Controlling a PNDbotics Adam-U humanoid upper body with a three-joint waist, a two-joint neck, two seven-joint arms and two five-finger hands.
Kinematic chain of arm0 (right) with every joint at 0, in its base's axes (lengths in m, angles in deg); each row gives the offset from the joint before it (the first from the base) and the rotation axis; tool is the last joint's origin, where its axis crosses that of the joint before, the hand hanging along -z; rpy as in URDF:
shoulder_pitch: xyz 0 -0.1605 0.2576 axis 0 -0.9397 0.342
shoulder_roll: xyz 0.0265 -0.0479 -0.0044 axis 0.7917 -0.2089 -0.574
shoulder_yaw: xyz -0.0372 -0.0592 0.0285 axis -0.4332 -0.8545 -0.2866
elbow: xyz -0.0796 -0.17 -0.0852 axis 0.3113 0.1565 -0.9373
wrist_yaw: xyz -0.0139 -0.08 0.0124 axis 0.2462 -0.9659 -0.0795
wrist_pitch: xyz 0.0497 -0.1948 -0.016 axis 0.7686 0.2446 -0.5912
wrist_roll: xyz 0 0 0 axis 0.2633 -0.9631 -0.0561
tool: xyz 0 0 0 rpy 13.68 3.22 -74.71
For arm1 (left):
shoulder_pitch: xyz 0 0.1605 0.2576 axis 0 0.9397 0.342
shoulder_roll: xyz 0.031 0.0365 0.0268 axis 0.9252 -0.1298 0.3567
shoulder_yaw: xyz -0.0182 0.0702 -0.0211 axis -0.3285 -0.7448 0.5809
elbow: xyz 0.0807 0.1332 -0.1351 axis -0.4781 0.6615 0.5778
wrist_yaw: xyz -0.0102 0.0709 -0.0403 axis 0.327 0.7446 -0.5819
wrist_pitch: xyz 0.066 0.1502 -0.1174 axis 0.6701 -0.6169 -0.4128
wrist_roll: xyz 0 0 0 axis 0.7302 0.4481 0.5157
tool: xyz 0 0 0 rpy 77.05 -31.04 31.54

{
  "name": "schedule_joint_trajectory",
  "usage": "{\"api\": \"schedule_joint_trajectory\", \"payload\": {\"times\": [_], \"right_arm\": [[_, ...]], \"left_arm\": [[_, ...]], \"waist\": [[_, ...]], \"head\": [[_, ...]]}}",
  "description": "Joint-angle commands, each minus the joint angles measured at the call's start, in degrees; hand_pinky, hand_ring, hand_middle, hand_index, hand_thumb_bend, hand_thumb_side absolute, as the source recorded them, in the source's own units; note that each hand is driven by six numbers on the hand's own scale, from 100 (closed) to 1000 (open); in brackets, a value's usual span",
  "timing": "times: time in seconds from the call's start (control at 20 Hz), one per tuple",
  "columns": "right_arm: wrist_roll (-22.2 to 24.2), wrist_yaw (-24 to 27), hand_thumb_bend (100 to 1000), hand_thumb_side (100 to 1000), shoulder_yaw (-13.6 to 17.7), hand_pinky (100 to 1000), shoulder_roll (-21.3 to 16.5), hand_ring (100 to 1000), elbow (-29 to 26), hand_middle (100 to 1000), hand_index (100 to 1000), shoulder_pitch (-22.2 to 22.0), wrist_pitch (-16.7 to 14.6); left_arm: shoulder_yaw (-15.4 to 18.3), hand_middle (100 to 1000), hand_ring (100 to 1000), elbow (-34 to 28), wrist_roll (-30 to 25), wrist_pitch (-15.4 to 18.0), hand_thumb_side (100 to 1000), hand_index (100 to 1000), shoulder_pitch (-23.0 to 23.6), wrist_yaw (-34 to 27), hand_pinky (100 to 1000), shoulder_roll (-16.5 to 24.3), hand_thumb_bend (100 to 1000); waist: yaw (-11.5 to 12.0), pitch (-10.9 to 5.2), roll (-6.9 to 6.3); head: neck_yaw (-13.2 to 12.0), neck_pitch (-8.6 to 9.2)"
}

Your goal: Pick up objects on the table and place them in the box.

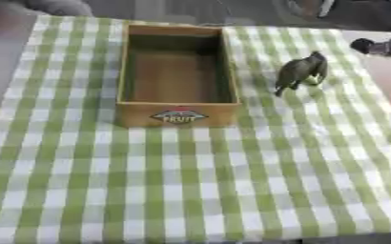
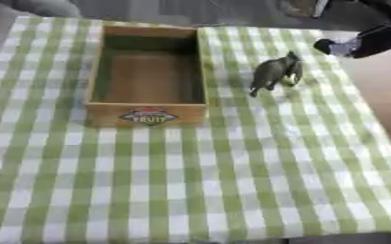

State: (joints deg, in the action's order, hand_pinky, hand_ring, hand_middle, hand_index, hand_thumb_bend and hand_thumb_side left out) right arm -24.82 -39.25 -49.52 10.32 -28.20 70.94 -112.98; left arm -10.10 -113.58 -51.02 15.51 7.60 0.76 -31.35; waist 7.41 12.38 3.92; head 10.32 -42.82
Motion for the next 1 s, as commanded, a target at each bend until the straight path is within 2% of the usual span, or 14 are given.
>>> {"api": "schedule_joint_trajectory", "payload": {"times": [0.05,0.45,1.0], "right_arm": [[1.27,-2.79,397,206,0.19,947,-0.30,995,3.62,943,963,2.57,-0.76],[0.28,-9.91,382,244,-3.42,944,4.62,995,11.15,940,959,7.24,-2.06],[-0.47,-19.59,430,256,-5.11,966,8.28,1000,13.02,951,963,9.43,-2.92]], "left_arm": [[-0.19,538,650,-1.11,-0.30,0.00,587,558,-0.46,0.16,534,1.43,100],[-0.43,538,651,-1.11,-0.59,0.02,586,558,-0.51,-0.05,533,1.26,100],[-0.57,538,650,-1.11,-0.77,-0.05,586,557,-0.53,-0.11,532,1.09,100]], "waist": [[0.11,-1.08,-0.28],[0.74,-1.06,-0.55],[1.07,-1.02,-0.61]], "head": [[0.42,-0.51],[1.01,-0.65],[1.40,-0.71]]}}
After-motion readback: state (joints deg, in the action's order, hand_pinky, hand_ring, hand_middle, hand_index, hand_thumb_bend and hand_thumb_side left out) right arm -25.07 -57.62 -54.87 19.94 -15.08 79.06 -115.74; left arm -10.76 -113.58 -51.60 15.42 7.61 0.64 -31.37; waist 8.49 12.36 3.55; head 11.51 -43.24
